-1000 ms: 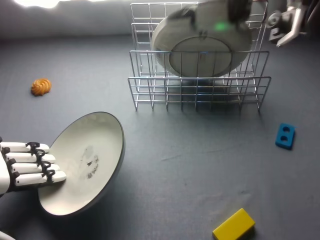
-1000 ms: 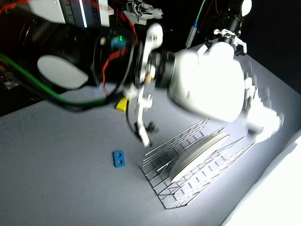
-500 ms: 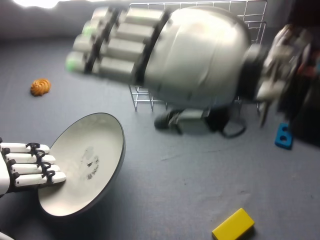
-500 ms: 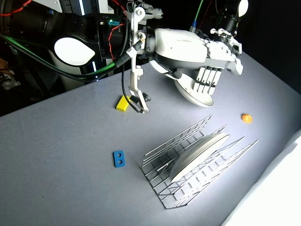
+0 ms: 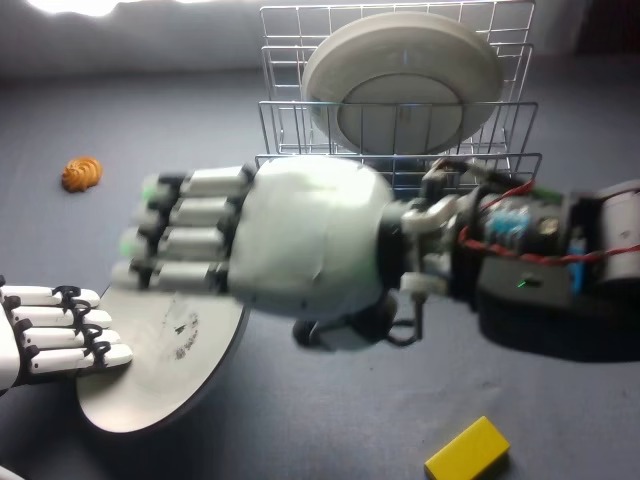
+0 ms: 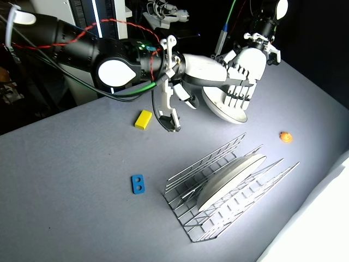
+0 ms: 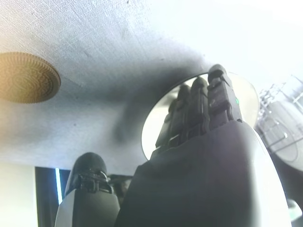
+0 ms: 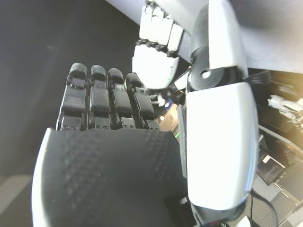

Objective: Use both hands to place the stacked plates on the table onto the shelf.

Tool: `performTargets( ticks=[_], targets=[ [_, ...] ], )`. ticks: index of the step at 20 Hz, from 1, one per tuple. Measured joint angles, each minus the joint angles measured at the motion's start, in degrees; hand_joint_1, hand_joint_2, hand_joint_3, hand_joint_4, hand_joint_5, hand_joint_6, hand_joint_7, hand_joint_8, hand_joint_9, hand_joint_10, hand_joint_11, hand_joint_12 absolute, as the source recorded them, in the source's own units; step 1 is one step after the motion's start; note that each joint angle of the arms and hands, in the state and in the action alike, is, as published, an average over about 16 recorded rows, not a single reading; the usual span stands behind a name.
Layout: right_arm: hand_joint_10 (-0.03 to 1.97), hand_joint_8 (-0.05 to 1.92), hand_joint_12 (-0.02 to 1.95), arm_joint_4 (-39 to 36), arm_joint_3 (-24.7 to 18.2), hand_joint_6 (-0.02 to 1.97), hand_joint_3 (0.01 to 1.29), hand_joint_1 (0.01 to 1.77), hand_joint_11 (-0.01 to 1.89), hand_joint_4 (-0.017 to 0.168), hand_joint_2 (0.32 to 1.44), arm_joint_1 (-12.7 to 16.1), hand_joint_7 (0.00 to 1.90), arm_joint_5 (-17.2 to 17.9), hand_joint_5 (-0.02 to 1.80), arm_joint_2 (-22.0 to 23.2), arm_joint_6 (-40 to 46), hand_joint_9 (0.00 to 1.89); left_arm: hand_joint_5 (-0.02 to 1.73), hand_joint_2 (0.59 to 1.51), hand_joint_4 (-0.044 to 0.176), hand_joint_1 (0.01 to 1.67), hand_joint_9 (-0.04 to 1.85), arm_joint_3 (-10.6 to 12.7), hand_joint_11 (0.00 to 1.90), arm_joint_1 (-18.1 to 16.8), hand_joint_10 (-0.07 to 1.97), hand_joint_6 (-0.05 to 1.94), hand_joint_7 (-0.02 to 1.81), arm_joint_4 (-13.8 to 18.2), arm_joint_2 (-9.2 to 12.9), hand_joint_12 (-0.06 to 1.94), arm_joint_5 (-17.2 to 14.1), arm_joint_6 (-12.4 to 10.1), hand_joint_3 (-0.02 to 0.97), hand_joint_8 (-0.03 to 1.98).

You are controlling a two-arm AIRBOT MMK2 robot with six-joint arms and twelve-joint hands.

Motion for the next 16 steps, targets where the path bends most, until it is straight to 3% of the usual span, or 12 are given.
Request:
performTargets(
  ticks=[12,16],
  targets=[
    [0.02,0.02,0.0,5.96,5.47,0.04,0.01,1.17,0.01,0.0,0.98,-2.79,0.02,-3.32,0.02,-8.13,-0.51,0.02,-0.01,1.115,-0.013,0.02,0.01,0.03,0.01,0.26,0.0,-0.04,0.04,-0.12,-0.01,-0.03,-0.1,0.14,0.013,-0.01],
    [0.02,0.02,0.11,6.59,7.62,0.04,0.01,1.19,0.02,0.0,1.0,-3.2,0.03,-3.19,0.04,-10.33,-0.92,0.03,-0.01,1.117,-0.013,0.02,0.01,0.02,0.01,0.46,0.0,-0.04,0.04,-0.32,-0.01,-0.03,-0.17,0.2,0.014,-0.01]
  ],
)
